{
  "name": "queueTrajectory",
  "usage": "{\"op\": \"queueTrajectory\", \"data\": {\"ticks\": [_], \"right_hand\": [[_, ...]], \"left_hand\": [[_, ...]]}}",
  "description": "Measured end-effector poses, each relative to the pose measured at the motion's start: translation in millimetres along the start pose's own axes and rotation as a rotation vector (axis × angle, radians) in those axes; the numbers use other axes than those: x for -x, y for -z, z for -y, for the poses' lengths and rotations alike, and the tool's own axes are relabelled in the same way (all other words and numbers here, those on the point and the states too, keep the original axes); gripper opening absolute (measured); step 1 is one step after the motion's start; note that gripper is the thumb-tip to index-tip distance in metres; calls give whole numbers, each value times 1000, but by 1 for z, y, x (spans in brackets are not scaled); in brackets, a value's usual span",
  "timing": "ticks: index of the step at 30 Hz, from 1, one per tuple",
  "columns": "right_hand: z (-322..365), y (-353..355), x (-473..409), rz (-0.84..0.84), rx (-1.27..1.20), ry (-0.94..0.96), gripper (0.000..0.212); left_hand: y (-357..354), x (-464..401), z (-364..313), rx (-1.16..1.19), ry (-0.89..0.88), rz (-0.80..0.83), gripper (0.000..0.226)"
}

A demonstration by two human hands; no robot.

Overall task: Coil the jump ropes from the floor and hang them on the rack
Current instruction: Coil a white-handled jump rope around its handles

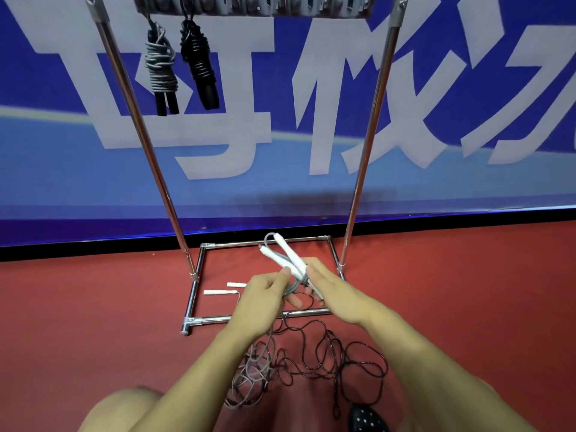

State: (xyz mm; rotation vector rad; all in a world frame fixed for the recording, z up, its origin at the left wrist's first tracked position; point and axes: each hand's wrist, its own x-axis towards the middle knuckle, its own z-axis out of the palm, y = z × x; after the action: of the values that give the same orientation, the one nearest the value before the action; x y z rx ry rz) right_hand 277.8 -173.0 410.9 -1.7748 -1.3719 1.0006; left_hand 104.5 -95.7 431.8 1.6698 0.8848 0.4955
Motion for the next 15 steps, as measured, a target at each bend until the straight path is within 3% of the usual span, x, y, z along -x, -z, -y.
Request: {"op": "queueTrajectory", "data": {"ticks": [5,9,12,15], "right_hand": [[-2,2,2,56,-2,39,29],[4,2,6,67,9,62,37],[4,4,7,16,62,9,52],[6,10,9,-11,-4,40,46]], "left_hand": [[-2,4,-4,-9,17,32,53],[-3,3,-4,-81,24,43,57],[-2,1,-2,-122,14,58,52],[-1,3,-4,-115,-5,116,42]]}}
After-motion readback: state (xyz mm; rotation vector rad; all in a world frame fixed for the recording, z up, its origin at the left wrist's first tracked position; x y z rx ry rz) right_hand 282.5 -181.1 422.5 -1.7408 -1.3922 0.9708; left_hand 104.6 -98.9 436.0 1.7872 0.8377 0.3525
